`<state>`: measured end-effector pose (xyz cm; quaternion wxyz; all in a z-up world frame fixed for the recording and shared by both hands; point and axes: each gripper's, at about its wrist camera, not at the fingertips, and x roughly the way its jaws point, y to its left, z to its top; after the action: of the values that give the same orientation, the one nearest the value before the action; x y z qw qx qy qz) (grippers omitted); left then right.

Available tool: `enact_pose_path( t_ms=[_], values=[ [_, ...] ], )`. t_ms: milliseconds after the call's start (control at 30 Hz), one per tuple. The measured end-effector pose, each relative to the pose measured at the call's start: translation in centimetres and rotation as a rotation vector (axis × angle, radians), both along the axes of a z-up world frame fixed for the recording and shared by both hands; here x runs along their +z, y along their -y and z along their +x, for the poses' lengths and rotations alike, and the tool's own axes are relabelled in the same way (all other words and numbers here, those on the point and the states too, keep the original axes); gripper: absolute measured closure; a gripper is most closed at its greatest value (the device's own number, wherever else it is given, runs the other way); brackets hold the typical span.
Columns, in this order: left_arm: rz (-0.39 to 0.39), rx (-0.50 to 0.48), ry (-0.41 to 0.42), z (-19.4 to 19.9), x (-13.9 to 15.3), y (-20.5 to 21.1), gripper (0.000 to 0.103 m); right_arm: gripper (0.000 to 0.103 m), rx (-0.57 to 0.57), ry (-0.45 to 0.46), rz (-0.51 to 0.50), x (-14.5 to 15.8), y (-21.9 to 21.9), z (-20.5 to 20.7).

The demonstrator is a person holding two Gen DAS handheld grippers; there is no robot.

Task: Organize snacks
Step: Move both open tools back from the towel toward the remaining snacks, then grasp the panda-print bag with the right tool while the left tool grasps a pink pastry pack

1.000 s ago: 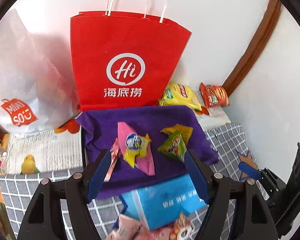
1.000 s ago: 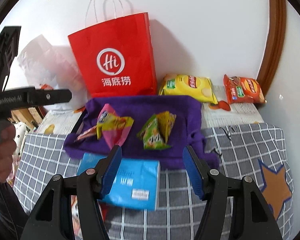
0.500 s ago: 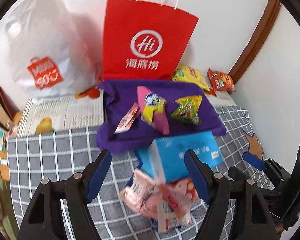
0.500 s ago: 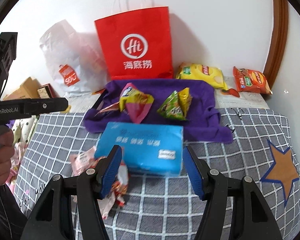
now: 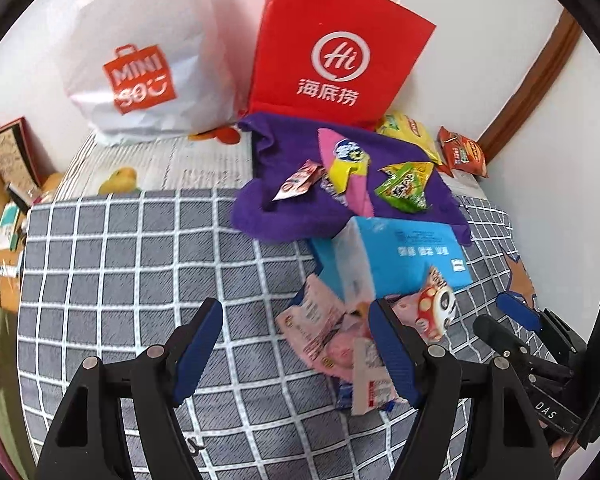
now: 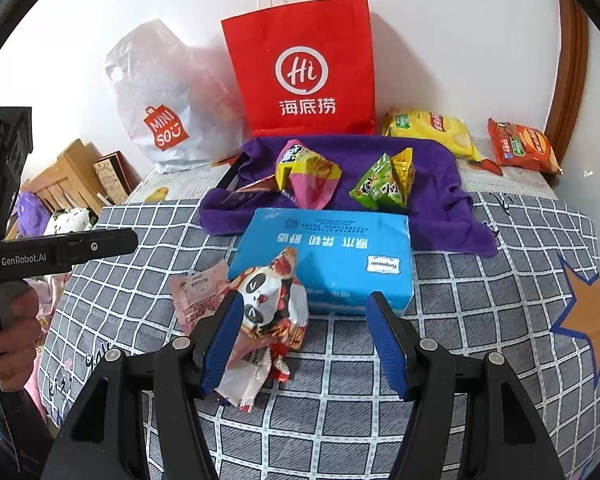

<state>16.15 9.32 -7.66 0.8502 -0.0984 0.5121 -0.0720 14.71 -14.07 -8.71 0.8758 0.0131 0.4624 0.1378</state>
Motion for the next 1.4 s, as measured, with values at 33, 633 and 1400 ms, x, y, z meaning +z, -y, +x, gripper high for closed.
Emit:
enact_pose_path(
  t_ms=[33,633,1400],
  values=[
    [-0.001,0.005,-0.003,-0.2,-0.2,-0.2,0.029,0.040,-0.001,-0.001,0.000,-0.1,-0.1,-0.1],
    [-0.028,0.036,-0.022,-1.5,-1.4,-2.1,0.029,0.040,-0.004,-0.007,0.009,-0.2,-0.4,-0.8],
    [-0.050,0.037,-0.050,-1.2,-3.8,-2.7,0.029,0.040,0.067,-0.106,-0.004,-4.4,-4.2,2.2]
  ],
)
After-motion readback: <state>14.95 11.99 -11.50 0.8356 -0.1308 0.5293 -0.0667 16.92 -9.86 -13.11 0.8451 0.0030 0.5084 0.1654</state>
